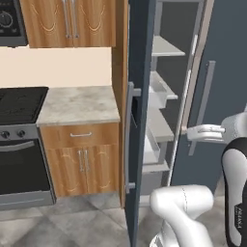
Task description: Take the broccoli and orange from the highest rack and move them to the second highest rack where the bell pepper and squash are located, to maximize freezer space. Close the freezer door after rearranging.
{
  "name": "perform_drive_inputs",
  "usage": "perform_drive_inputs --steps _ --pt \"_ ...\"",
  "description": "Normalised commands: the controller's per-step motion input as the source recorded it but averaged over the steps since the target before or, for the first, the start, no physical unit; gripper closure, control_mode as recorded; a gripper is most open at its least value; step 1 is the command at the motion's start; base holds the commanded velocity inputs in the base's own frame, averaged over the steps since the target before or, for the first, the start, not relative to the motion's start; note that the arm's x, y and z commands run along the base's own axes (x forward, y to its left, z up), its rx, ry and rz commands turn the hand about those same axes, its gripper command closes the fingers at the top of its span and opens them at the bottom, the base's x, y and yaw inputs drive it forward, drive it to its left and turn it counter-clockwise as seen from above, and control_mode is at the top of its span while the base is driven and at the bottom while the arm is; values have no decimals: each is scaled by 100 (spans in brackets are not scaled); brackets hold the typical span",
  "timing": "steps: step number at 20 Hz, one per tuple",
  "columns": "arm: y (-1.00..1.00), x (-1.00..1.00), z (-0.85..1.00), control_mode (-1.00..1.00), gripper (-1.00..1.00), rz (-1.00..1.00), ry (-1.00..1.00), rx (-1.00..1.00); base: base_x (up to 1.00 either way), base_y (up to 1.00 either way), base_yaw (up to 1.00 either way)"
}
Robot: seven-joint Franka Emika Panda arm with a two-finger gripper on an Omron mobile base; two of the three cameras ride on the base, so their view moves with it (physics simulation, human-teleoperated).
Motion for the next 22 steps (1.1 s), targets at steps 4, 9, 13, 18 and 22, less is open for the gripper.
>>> perform_drive_inputs --steps 4,9,13,18,22 --pt "0 0 0 100 -100 0 0 0 -16 100 -26" --pt "0 0 0 100 -100 0 0 0 6 100 -30" --pt "0 0 0 100 -100 0 0 0 -20 94 -20" --pt "0 0 0 100 -100 0 0 0 0 98 -29" --pt "0 0 0 100 -100 0 0 0 46 87 -68"
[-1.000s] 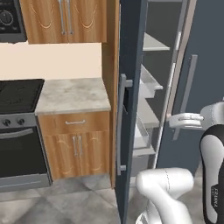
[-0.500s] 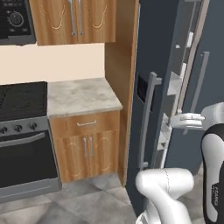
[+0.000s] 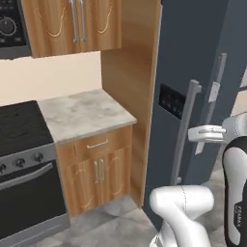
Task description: Take the broccoli and orange from the highest rack and move them to the second highest rack where the bell pepper and squash are located, to maximize freezer space. Close the freezer door after rearranging.
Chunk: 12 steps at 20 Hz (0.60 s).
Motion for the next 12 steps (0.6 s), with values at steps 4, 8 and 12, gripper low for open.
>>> perform_drive_inputs --steps 4,8,12 --pt "0 0 0 100 -100 0 0 0 42 89 -69" --pt "0 0 0 100 -100 0 0 0 36 84 -72" --pt "0 0 0 100 -100 0 0 0 40 85 -76"
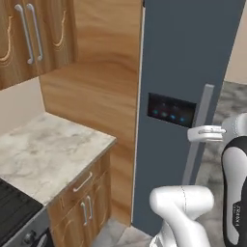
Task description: Take the broccoli and orange from the highest rack and move them to the second highest rack where the bell pepper and squash are located, to maximize freezer space. Close the freezer door after rearranging.
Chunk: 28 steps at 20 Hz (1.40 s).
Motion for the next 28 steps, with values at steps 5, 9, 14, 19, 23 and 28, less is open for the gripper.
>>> perform_drive_inputs --steps 5,9,14,19,23,28 --pt "0 0 0 100 -100 0 0 0 38 75 -69" --pt "0 0 0 100 -100 0 0 0 44 40 -58" --pt "0 0 0 100 -100 0 0 0 46 22 -45" --pt "0 0 0 100 -100 0 0 0 51 24 -37" --pt "0 0 0 100 -100 0 0 0 49 24 -30" --pt "9 9 0 -100 -100 -4 7 0 11 16 -8"
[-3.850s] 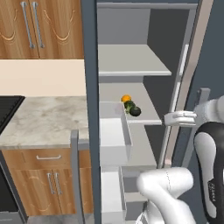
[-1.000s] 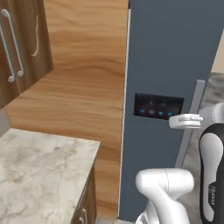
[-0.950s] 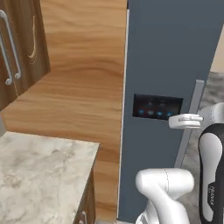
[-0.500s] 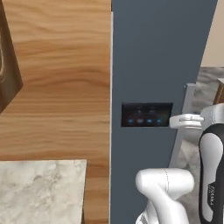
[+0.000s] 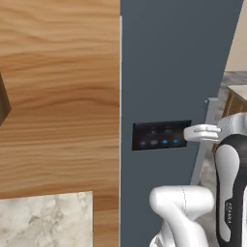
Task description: Take the broccoli and orange from the highest rack and move them to the second highest rack where the bell pepper and squash are located, to maximize freezer space. Close the freezer door after rearranging.
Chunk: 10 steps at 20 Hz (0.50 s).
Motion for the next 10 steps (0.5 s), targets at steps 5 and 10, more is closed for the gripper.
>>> perform_drive_inputs --steps 5,10 --pt "23 39 0 -100 -100 -20 8 3 0 0 0" --pt "20 56 2 -100 -100 -35 2 21 0 0 0"
